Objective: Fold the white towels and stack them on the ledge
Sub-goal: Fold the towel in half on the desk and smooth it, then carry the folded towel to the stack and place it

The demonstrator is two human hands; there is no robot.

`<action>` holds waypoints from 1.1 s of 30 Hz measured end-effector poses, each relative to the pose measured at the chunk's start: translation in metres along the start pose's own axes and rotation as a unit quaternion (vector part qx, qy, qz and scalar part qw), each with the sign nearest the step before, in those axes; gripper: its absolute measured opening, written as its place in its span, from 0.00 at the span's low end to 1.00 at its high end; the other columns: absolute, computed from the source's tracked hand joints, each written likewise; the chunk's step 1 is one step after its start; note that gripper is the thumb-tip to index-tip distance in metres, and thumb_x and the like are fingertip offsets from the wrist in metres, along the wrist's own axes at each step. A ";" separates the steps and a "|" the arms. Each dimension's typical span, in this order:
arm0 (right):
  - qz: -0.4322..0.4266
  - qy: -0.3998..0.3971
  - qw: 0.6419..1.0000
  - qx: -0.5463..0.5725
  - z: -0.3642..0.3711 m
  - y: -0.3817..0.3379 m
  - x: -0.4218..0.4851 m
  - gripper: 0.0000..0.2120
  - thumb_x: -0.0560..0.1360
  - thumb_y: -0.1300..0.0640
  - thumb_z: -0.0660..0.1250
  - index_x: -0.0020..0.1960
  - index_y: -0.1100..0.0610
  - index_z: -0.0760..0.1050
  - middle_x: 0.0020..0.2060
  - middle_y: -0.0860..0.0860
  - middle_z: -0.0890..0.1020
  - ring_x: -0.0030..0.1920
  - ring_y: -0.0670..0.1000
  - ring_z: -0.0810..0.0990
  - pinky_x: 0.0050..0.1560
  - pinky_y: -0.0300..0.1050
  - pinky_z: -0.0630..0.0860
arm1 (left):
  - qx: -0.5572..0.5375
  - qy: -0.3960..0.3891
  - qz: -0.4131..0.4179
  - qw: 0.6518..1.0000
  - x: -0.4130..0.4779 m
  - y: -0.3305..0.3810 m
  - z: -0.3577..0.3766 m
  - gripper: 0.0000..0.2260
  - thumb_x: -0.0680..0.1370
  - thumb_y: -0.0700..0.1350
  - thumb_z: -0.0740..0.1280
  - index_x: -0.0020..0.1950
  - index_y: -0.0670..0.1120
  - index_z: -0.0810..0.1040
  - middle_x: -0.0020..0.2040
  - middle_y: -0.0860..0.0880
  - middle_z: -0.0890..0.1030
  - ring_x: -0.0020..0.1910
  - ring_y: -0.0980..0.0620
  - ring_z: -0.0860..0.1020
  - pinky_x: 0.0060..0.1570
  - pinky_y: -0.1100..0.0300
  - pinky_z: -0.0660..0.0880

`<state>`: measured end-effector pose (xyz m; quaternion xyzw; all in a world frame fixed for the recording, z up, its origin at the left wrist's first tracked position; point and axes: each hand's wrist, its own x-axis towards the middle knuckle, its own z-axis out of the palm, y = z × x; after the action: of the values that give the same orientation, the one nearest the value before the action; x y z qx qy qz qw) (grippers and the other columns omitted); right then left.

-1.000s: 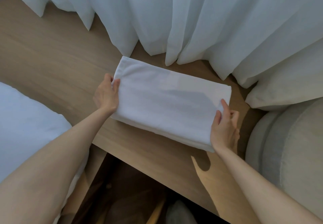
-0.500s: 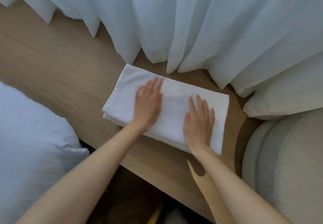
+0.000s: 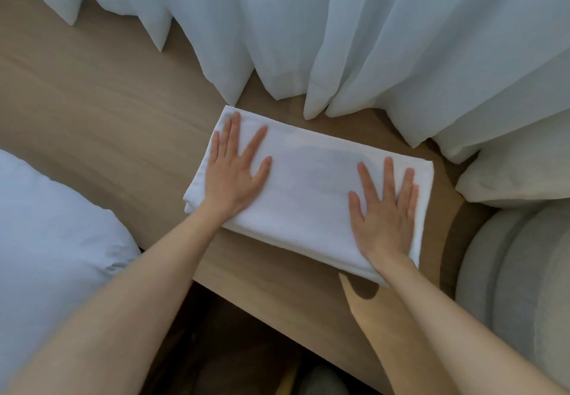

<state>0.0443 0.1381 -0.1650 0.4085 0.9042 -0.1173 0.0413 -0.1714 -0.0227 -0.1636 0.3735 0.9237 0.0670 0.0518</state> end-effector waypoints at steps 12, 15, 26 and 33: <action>-0.003 -0.065 0.998 0.000 -0.010 -0.001 0.004 0.27 0.81 0.40 0.45 0.76 0.40 0.39 0.77 0.47 0.37 0.76 0.57 0.33 0.75 0.55 0.33 | -0.014 -0.074 -0.045 0.996 -0.005 0.015 -0.012 0.26 0.82 0.58 0.48 0.78 0.56 0.44 0.78 0.45 0.40 0.77 0.49 0.39 0.74 0.51 0.36; -0.005 -0.090 0.994 0.070 -0.034 -0.005 -0.001 0.28 0.82 0.45 0.50 0.77 0.42 0.41 0.77 0.46 0.38 0.77 0.53 0.36 0.75 0.53 0.36 | -0.004 -0.112 -0.084 0.990 -0.020 0.043 -0.029 0.25 0.83 0.51 0.49 0.78 0.55 0.44 0.79 0.47 0.41 0.77 0.49 0.41 0.74 0.46 0.37; -0.018 0.091 0.988 0.122 -0.151 0.044 -0.065 0.19 0.81 0.54 0.58 0.72 0.52 0.68 0.67 0.52 0.74 0.66 0.54 0.72 0.66 0.50 0.65 | -0.077 0.016 0.039 0.996 -0.083 0.182 -0.122 0.20 0.80 0.40 0.58 0.73 0.45 0.68 0.69 0.47 0.73 0.68 0.48 0.70 0.69 0.53 0.62; 0.016 0.112 0.986 0.120 -0.219 0.124 -0.137 0.19 0.81 0.53 0.55 0.71 0.51 0.69 0.66 0.49 0.75 0.65 0.51 0.72 0.64 0.48 0.66 | -0.092 0.031 0.132 0.986 -0.137 0.278 -0.160 0.21 0.77 0.36 0.63 0.70 0.43 0.71 0.63 0.46 0.78 0.60 0.46 0.77 0.58 0.53 0.72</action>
<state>0.2322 0.1712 0.0485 0.4357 0.8757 -0.1779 -0.1079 0.0932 0.0663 0.0460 0.4839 0.8573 0.1691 0.0482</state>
